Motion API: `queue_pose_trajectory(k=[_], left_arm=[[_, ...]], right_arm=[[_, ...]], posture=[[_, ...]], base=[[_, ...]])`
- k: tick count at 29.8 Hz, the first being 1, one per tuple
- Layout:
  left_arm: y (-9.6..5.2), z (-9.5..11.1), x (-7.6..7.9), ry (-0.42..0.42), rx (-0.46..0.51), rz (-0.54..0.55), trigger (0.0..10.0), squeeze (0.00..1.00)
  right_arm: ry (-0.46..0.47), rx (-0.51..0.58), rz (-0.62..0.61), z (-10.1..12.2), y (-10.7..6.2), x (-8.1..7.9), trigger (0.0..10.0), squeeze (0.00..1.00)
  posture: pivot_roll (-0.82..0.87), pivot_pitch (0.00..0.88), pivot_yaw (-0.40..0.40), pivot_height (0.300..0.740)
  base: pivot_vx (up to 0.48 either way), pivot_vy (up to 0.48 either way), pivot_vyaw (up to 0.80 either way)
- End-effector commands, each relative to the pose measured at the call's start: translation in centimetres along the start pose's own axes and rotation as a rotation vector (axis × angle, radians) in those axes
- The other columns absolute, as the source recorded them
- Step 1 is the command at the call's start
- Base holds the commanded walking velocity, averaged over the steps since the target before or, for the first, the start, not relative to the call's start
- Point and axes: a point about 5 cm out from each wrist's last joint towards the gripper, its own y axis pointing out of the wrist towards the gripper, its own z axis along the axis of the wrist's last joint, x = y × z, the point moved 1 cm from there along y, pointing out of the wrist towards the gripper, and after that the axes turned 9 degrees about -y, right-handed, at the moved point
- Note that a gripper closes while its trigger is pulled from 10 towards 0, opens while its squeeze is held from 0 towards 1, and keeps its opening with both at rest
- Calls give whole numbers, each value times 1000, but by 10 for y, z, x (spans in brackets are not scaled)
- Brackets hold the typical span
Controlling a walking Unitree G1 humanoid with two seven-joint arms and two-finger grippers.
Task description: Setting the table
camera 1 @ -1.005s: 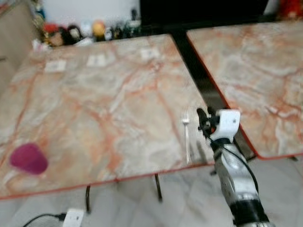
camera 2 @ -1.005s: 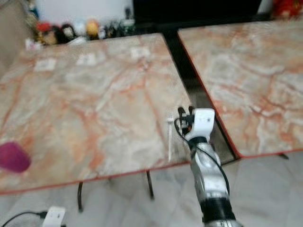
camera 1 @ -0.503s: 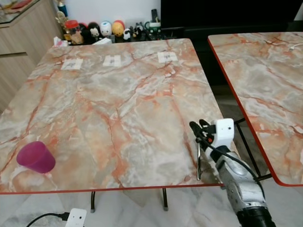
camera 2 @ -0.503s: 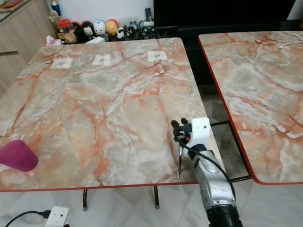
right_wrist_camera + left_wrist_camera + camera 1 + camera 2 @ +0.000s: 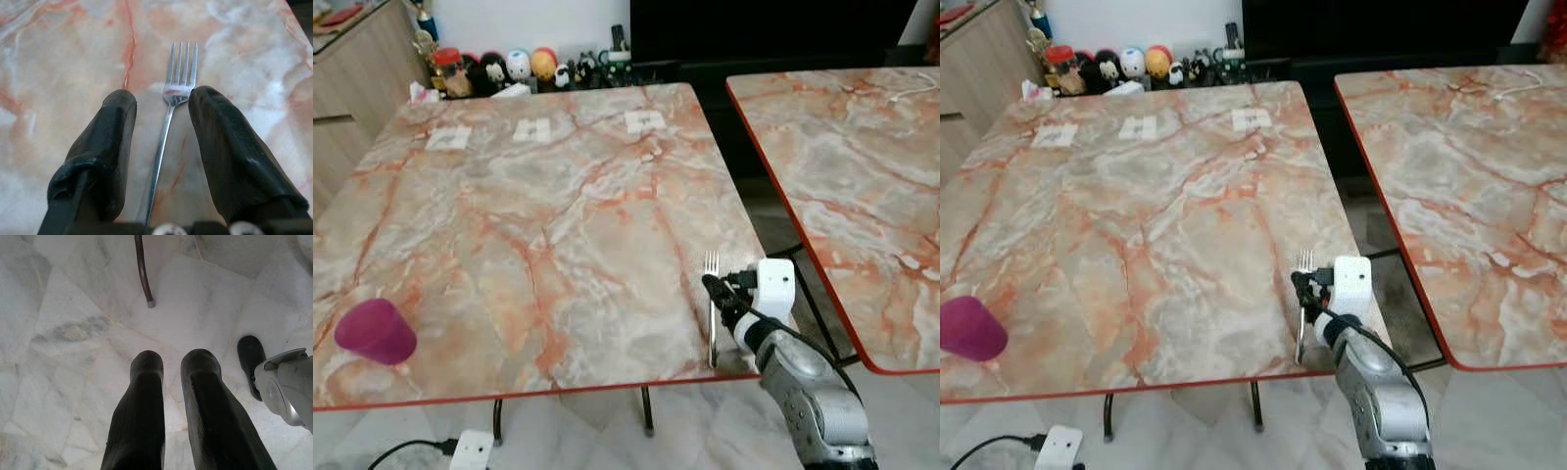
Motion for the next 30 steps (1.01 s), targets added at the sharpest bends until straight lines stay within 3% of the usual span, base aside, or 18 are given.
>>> queue_pose_trajectory(k=[1,9,14,19,25,30], left_arm=[[-2,-9,-1,3,-37,4,10000,0],[-3,-12,-2,-3,-46,13,10000,0],[-3,-13,-2,-3,-47,14,10000,0],[-3,-12,-2,-6,-42,18,10000,0],[-3,-13,-2,-11,-47,18,10000,0],[-4,-15,-3,-14,-51,23,10000,0]], right_arm=[[22,-41,3,-4,2,1,10000,0],[7,-75,-42,-6,2,11,10000,0],[4,-99,-6,-15,5,7,10000,0],[-17,-71,18,-7,12,9,10000,0],[-55,-114,28,-16,18,15,10000,0],[-80,-140,88,-21,22,11,10000,0]], posture=[[-73,104,32,740],[-74,108,30,740],[-66,107,29,740],[-65,107,27,740],[-57,106,23,740],[-55,108,21,740]], base=[[0,0,0],[0,0,0],[0,0,0],[0,0,0],[0,0,0],[0,0,0]])
